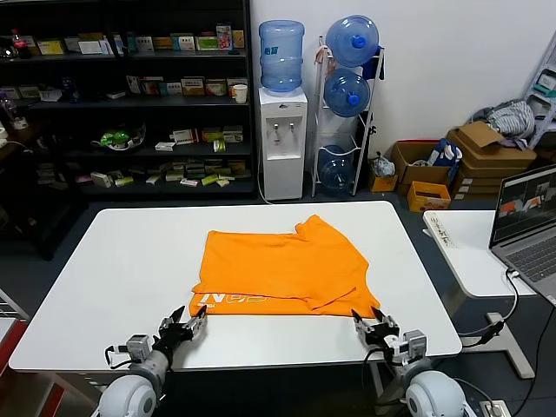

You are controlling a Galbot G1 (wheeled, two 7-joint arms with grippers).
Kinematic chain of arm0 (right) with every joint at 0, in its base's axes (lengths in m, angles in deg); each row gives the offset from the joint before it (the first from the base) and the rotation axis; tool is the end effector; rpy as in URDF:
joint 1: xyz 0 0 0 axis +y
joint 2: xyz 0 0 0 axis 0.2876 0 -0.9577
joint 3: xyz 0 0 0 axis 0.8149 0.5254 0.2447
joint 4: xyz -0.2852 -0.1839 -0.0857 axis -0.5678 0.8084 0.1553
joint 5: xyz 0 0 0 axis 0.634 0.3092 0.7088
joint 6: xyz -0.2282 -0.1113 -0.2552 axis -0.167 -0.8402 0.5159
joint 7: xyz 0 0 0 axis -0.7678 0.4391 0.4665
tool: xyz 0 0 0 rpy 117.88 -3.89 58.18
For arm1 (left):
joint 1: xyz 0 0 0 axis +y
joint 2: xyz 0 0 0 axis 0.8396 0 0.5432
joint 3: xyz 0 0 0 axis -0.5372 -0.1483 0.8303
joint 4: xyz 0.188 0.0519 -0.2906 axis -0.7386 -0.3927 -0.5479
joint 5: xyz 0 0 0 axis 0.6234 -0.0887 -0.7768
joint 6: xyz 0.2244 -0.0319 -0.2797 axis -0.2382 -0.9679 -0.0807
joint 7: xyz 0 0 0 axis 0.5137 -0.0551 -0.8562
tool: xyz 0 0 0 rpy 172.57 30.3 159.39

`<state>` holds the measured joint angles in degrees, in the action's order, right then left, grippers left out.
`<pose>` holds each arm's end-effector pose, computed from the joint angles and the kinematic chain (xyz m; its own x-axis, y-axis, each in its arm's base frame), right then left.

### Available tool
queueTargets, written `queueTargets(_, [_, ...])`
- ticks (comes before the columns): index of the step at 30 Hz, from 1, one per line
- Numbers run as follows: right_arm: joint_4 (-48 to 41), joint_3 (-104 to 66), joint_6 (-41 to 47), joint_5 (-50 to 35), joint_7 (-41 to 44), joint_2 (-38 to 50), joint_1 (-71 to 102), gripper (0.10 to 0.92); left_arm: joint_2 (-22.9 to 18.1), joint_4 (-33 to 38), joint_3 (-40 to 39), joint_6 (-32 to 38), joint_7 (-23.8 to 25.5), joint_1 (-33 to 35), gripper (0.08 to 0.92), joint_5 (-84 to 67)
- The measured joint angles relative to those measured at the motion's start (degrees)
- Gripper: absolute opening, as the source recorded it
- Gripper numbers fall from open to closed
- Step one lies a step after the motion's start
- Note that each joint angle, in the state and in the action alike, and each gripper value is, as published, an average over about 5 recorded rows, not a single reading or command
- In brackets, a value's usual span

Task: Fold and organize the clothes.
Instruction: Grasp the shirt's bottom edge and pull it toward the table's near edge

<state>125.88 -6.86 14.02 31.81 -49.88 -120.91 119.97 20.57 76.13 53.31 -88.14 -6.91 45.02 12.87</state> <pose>0.2694 -0.0858 -0.3911 -0.8467 -0.2059 0.4907 -0.1992 0.9777 0.0665 0.2709 0.0950 -0.4069 -0.8962 0.1693 0.4101 0.0855 0.9729 -0.2148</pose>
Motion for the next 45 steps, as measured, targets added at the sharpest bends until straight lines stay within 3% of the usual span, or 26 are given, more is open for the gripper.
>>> queueTargets(12, [1.42,-0.28,0.37,-0.71,-1.16,0.64,1.17,0.17,0.22,0.62,-0.28,0.19,0.17,0.46,0.239,0.14])
queueTargets(16, [2.11,-0.52,0.62,-1.48,-1.73,1.15,1.68,0.126,0.64,1.36,-0.09,0.19,0.1,0.99,0.127,-0.07])
queueTargets(19, [2.84,-0.84,0.96,-2.26,-2.27,1.65,2.26,0.124,1.09,2.18,0.26,0.1,-0.05,1.47,0.091,-0.43])
queueTargets(28, [7.41,-2.35,2.27,-5.17,-4.41,4.55,6.06,0.124,3.83,7.72,1.73,-1.27,-1.75,4.77,0.09,-2.53])
queueTargets(38, [14.62,-4.69,3.89,-6.24,-7.09,7.85,13.68,0.124,5.99,17.06,4.46,-3.36,-5.17,13.98,0.091,-3.87])
queueTargets(41, [16.35,-5.43,4.44,-6.38,-7.78,8.53,15.67,0.144,5.95,19.4,5.03,-4.0,-6.34,16.76,0.132,-3.84])
queueTargets(45, [18.41,-6.32,5.28,-6.89,-8.89,9.46,17.17,0.241,5.97,21.53,5.97,-4.95,-7.97,19.42,0.242,-4.01])
